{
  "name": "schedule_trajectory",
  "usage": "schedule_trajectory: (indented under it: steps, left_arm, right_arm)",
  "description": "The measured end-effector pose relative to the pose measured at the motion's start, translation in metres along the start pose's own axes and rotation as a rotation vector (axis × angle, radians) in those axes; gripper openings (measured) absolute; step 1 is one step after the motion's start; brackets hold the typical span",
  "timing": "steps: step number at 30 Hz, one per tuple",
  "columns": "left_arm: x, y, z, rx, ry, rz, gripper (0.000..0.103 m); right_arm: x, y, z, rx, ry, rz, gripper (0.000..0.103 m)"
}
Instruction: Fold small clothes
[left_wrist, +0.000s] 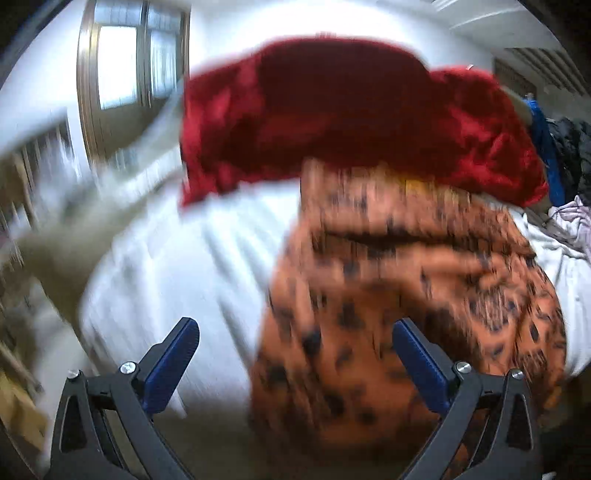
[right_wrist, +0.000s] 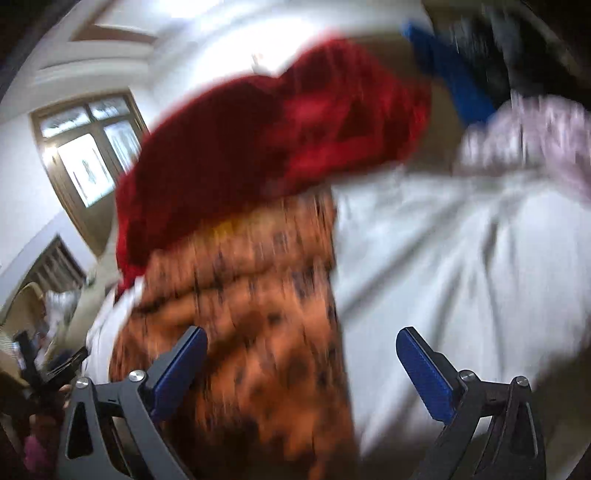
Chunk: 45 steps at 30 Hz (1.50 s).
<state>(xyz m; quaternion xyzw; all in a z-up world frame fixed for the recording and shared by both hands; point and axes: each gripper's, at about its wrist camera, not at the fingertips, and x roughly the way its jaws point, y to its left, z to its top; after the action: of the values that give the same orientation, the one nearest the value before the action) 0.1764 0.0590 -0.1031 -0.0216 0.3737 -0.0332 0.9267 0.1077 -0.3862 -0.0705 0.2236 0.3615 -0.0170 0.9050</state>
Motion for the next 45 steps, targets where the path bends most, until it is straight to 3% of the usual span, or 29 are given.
schedule_trajectory:
  steps: [2,5,10,16,17,20,21,25,29,34,38,45]
  left_arm:
    - [0.007,0.010,-0.010,-0.053,0.053,0.005,0.103]
    - [0.008,0.020,-0.010,-0.103,0.066,0.046,0.103]
    - [0.017,0.009,-0.018,-0.044,0.124,0.073,0.103]
    - [0.037,0.016,-0.047,-0.106,0.289,0.025,0.103]
    - [0.041,0.018,-0.050,-0.124,0.313,0.006,0.103]
    - [0.053,0.022,-0.055,-0.158,0.381,-0.043,0.103]
    - [0.055,0.023,-0.057,-0.172,0.387,-0.057,0.103]
    - [0.050,0.025,-0.054,-0.173,0.359,-0.085,0.094]
    - [0.043,0.030,-0.047,-0.190,0.336,-0.101,0.094]
    - [0.035,0.057,-0.046,-0.272,0.330,-0.110,0.094]
    - [0.032,0.079,-0.057,-0.372,0.356,-0.106,0.094]
    - [0.036,0.085,-0.080,-0.424,0.376,-0.042,0.094]
  right_arm:
    - [0.000,-0.014,-0.019,0.061,0.052,0.008,0.103]
    - [0.014,-0.019,-0.036,0.102,0.126,0.022,0.103]
    - [0.058,-0.023,-0.082,0.182,0.375,-0.004,0.103]
    - [0.099,-0.037,-0.101,0.260,0.441,-0.066,0.100]
    - [0.104,-0.040,-0.103,0.261,0.448,-0.082,0.096]
    - [0.116,-0.039,-0.109,0.234,0.490,-0.095,0.047]
    - [0.115,-0.037,-0.110,0.212,0.491,-0.102,0.026]
    - [0.095,-0.013,-0.105,0.078,0.446,-0.126,0.008]
    - [0.060,0.001,-0.091,0.060,0.398,-0.048,0.006]
    - [0.023,0.018,-0.055,0.100,0.325,0.187,0.006]
    - [0.015,0.045,-0.023,0.106,0.254,0.342,0.007]
    - [0.019,0.061,0.009,0.129,0.172,0.477,0.006]
